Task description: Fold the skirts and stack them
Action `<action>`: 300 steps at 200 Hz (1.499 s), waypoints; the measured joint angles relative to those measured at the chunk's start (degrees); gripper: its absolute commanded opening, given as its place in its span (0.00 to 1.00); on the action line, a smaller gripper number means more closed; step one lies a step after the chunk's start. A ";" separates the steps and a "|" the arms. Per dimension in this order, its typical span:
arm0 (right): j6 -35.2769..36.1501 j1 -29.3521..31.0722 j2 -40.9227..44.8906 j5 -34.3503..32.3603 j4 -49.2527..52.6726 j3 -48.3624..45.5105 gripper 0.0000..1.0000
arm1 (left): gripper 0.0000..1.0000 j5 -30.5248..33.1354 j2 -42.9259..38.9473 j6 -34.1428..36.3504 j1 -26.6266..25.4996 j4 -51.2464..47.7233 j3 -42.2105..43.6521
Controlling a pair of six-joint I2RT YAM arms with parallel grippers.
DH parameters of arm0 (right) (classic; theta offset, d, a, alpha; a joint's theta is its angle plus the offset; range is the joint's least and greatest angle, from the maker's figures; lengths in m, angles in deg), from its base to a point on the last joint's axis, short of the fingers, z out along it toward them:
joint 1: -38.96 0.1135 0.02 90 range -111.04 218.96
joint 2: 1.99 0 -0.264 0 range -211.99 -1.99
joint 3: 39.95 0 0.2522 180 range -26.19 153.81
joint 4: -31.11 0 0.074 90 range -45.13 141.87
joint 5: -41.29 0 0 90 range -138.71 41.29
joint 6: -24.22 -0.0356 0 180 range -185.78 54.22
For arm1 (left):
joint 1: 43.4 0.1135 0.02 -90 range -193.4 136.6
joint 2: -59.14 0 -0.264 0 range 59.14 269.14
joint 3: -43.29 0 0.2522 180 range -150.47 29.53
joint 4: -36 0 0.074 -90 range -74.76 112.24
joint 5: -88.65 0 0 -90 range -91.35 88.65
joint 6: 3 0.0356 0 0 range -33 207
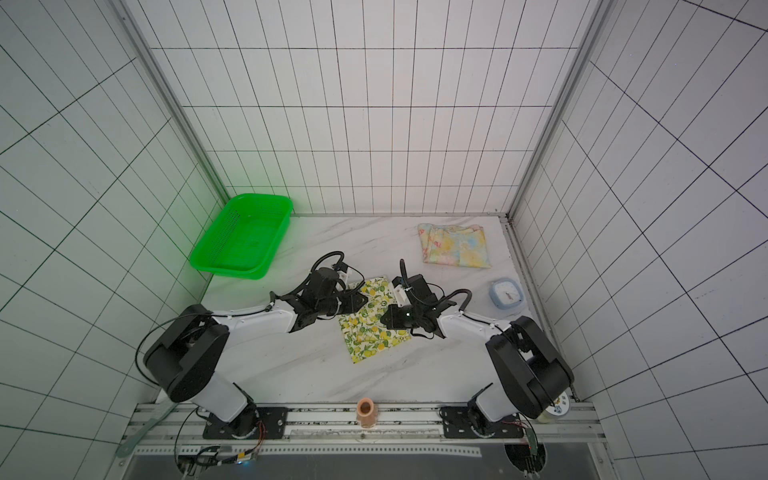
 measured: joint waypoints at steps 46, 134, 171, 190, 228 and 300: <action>-0.90 3.21 -1.18 -2.69 -2.67 -5.11 0.00 | 0.24 -2.10 7.63 -3.21 5.09 3.41 0.02; -6.86 13.46 -6.99 -5.27 -13.38 -4.74 0.00 | 0.25 -7.67 15.80 -0.33 5.99 4.96 -9.14; -5.44 12.00 -5.62 -4.96 -6.19 -1.25 0.00 | 0.25 -11.52 12.85 -1.49 7.04 6.62 -10.05; -3.89 9.33 -1.16 -4.66 -1.64 0.15 0.00 | 0.25 -14.10 8.17 -4.07 8.26 9.16 -8.39; 0.02 3.32 8.17 -4.72 4.07 3.15 0.00 | 0.25 -16.15 -2.23 -6.86 9.68 11.54 -2.58; 7.45 -2.45 5.77 -7.72 9.03 7.89 0.00 | 0.30 -15.12 -15.32 -7.76 9.62 5.51 14.03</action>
